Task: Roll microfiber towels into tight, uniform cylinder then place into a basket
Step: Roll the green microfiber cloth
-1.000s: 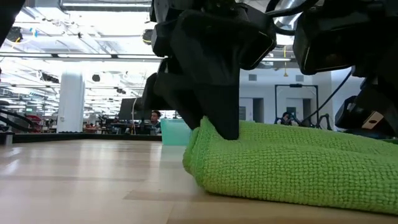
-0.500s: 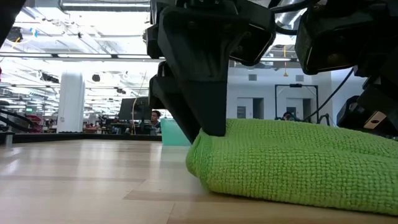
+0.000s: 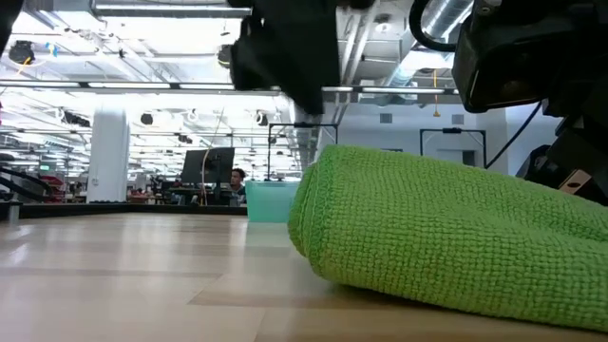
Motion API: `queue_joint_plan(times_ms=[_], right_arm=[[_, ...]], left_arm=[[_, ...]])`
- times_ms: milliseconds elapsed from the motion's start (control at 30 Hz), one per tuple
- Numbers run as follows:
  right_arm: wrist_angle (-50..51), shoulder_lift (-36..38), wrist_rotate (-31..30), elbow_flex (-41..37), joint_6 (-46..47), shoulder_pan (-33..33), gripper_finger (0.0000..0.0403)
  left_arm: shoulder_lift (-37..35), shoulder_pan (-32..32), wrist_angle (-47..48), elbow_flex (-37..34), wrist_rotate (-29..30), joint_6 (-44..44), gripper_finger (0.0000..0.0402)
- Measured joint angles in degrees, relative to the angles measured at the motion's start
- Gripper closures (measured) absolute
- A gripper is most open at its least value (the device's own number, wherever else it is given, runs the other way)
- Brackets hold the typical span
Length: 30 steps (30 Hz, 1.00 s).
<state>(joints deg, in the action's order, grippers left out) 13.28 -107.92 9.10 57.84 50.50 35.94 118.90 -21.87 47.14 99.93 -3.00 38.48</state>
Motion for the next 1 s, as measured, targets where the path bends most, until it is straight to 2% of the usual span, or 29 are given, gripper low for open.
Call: queue_joint_plan(times_ms=[100, 433, 633, 833, 1000], right_arm=[[0.0, 0.0, 0.0, 0.0, 0.0, 0.0, 0.038], [-0.1, 0.0, -0.1, 0.0, 0.0, 0.0, 0.038], [-0.1, 0.0, -0.2, 0.0, 0.0, 0.0, 0.0385], [-0.2, 0.0, -0.3, 0.0, 0.0, 0.0, 0.038], [-0.5, 0.0, -0.6, -0.1, -0.2, 0.3, 0.0385]], left_arm=[[-1.0, -0.9, -0.3, 0.1, 3.2, -0.9, 0.0283], [-0.2, -4.3, -6.5, 0.0, 6.3, -5.2, 0.0283], [0.1, -5.8, -14.0, 0.1, 6.4, -11.0, 0.0283], [1.8, -6.5, -15.6, -0.1, 6.3, -13.8, 0.0283], [5.1, -7.0, -21.1, 0.1, 1.7, -15.3, 0.0283]])
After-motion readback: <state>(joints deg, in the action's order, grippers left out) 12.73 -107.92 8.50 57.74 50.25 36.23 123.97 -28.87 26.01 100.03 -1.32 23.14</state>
